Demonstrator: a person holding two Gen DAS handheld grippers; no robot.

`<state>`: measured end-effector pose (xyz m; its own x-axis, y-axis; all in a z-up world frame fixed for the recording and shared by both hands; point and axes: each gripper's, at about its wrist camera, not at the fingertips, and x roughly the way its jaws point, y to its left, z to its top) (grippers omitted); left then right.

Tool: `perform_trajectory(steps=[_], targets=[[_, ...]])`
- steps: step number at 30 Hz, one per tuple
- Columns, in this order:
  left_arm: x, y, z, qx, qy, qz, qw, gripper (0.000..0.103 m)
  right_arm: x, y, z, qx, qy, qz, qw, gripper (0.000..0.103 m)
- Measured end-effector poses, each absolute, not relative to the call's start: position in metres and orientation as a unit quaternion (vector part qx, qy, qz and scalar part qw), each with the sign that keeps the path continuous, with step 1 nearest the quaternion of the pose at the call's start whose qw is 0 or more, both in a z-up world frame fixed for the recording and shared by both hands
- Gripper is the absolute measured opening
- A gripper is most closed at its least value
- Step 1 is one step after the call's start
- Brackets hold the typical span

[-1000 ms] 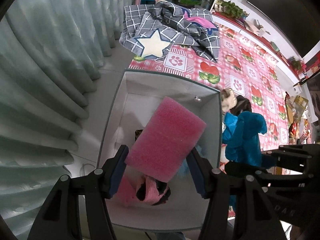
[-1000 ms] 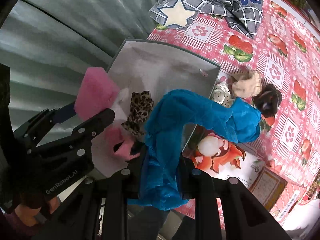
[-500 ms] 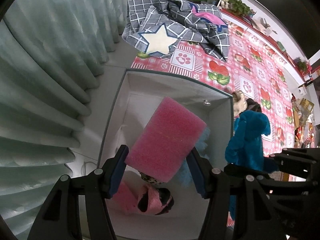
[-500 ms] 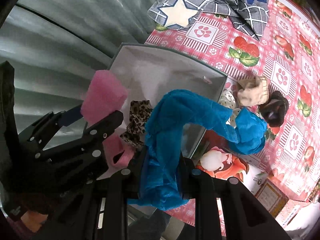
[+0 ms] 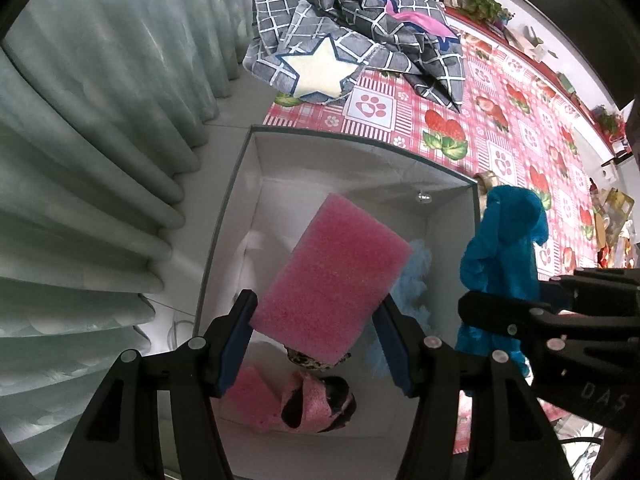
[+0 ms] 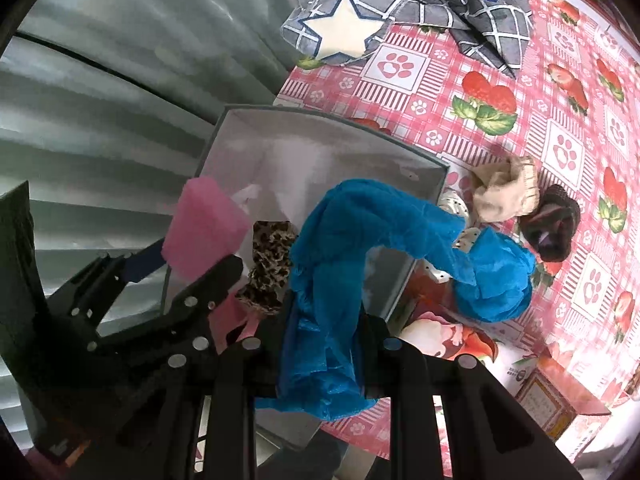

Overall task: Organize soft objects
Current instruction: 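Lower into the box and open the left tool while the right tool releases the blue cloth, then move both tools back to the pile of soft items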

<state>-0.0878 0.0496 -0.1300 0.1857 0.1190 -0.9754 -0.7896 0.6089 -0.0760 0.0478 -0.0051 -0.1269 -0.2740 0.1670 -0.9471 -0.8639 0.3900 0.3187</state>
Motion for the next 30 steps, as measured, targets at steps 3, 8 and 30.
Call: perform_trajectory(steps=[3, 8, 30], targets=[[-0.089, 0.048, -0.132, -0.305, 0.554, 0.321, 0.705, 0.063, 0.046, -0.003, -0.130, -0.274, 0.640, 0.480, 0.534, 0.025], [-0.093, 0.048, -0.134, -0.315, 0.554, 0.314, 0.704, 0.064, 0.045, -0.002, -0.133, -0.271, 0.643, 0.484, 0.529, 0.025], [-0.089, 0.043, -0.126, -0.313, 0.542, 0.337, 0.704, 0.103, 0.068, -0.021, -0.116, -0.225, 0.661, 0.449, 0.558, 0.103]])
